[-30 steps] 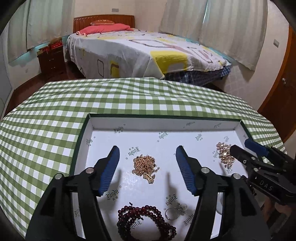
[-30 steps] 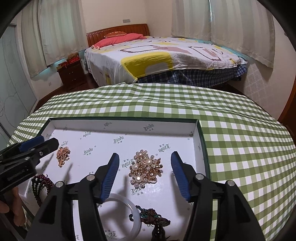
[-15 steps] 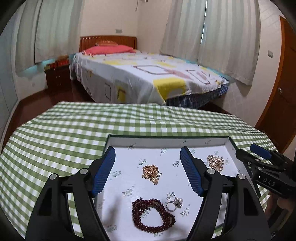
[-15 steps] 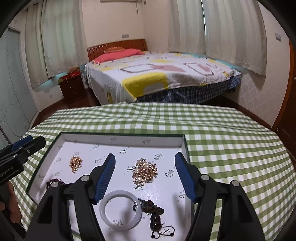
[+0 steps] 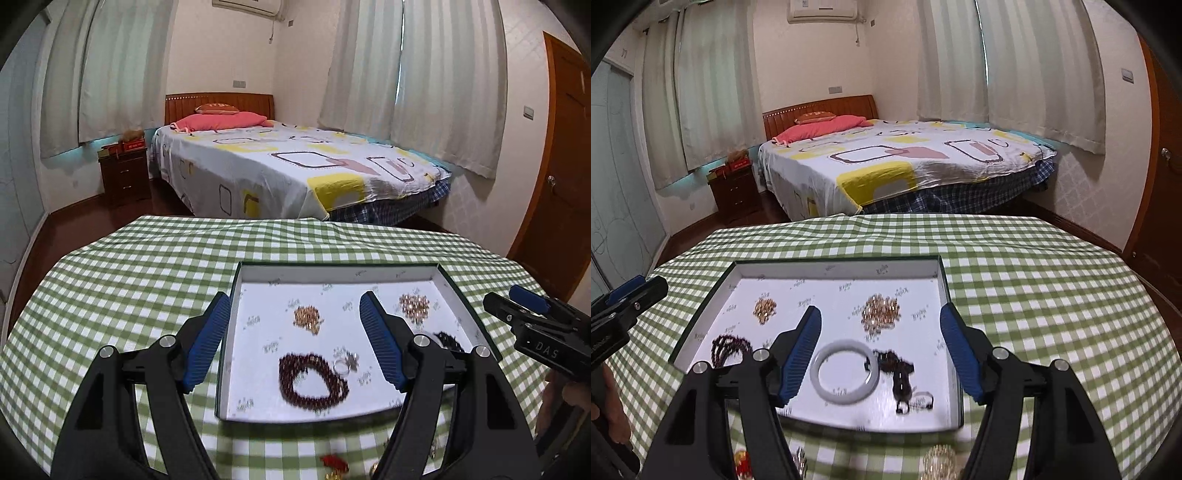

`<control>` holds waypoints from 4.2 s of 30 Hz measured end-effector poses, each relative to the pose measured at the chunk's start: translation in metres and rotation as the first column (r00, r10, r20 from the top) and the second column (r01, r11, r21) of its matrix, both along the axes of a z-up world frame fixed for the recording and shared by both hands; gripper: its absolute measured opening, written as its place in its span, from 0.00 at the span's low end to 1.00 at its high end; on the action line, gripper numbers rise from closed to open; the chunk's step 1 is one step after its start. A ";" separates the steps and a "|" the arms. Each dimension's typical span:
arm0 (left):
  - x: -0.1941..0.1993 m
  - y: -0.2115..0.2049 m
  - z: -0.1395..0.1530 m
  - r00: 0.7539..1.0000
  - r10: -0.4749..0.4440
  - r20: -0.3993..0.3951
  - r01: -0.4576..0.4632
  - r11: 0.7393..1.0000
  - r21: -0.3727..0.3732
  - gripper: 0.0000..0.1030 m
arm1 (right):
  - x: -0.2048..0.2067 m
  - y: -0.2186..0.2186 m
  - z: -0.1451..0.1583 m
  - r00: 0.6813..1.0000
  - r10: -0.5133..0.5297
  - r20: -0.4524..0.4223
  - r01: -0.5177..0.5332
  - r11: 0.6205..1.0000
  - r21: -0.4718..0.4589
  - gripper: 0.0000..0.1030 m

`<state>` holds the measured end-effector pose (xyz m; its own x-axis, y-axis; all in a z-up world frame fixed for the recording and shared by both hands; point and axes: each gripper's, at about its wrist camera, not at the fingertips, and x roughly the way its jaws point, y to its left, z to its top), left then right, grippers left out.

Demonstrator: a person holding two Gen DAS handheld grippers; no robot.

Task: Organize jewelry
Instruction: 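Withdraw both tools from the box toward the remaining jewelry, then grasp the red tassel charm with the left gripper while the right grasps the silver brooch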

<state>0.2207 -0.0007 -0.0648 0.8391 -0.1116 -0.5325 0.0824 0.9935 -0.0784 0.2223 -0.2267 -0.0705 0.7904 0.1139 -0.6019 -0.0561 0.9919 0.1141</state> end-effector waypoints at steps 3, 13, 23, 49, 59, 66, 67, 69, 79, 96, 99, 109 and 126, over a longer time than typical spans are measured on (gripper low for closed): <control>-0.010 0.003 -0.005 1.000 0.005 -0.012 -0.005 1.000 -0.010 0.69 | -0.011 0.000 -0.003 1.000 -0.003 -0.003 0.003 1.000 0.001 0.63; -0.050 0.009 -0.026 0.999 0.014 -0.052 -0.015 1.000 -0.015 0.69 | -0.050 0.001 -0.025 0.999 -0.012 -0.033 0.012 1.000 -0.006 0.63; -0.075 0.011 -0.044 0.996 0.016 -0.090 -0.017 1.000 -0.015 0.69 | -0.081 0.015 -0.049 0.997 0.022 -0.068 -0.024 1.000 -0.019 0.63; -0.083 0.032 -0.065 0.986 0.066 -0.154 -0.068 0.998 -0.011 0.69 | -0.060 0.068 -0.082 0.964 0.134 -0.228 -0.145 0.989 -0.033 0.47; -0.082 0.027 -0.072 0.983 0.050 -0.174 -0.053 0.999 -0.009 0.68 | -0.065 0.072 -0.083 0.959 0.160 -0.232 -0.178 0.982 -0.061 0.16; -0.080 0.014 -0.075 0.982 0.017 -0.189 -0.018 1.000 -0.004 0.66 | -0.070 0.061 -0.083 0.964 0.144 -0.225 -0.158 0.986 -0.045 0.16; -0.079 0.011 -0.075 0.981 0.008 -0.193 -0.009 1.000 -0.005 0.65 | -0.071 0.059 -0.083 0.964 0.141 -0.224 -0.154 0.987 -0.043 0.16; -0.077 0.005 -0.077 0.980 -0.006 -0.201 0.006 1.000 0.000 0.59 | -0.072 0.054 -0.083 0.966 0.133 -0.221 -0.144 0.989 -0.037 0.16; -0.055 -0.020 -0.097 0.957 -0.058 -0.286 0.056 0.998 -0.014 0.41 | -0.072 0.036 -0.085 0.970 0.116 -0.214 -0.119 0.993 0.000 0.16; -0.049 -0.032 -0.102 0.945 -0.109 -0.309 0.114 0.993 -0.002 0.09 | -0.074 0.035 -0.086 0.972 0.120 -0.202 -0.120 0.993 0.015 0.16; -0.052 -0.031 -0.100 0.949 -0.107 -0.295 0.114 0.993 0.007 0.09 | -0.074 0.035 -0.086 0.972 0.120 -0.200 -0.119 0.993 0.015 0.16; -0.059 -0.030 -0.091 0.960 -0.096 -0.263 0.108 0.994 0.032 0.09 | -0.074 0.034 -0.086 0.973 0.118 -0.197 -0.117 0.993 0.013 0.16; -0.067 -0.017 -0.072 0.971 -0.085 -0.223 0.089 0.996 0.008 0.08 | -0.082 0.040 -0.063 0.983 0.118 -0.138 -0.120 0.993 -0.007 0.16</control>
<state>0.1536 -0.0179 -0.1364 0.6873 -0.1676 -0.7068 0.1510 0.9847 -0.0867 0.1401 -0.1866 -0.1336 0.6819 0.1924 -0.7057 -0.1588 0.9807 0.1139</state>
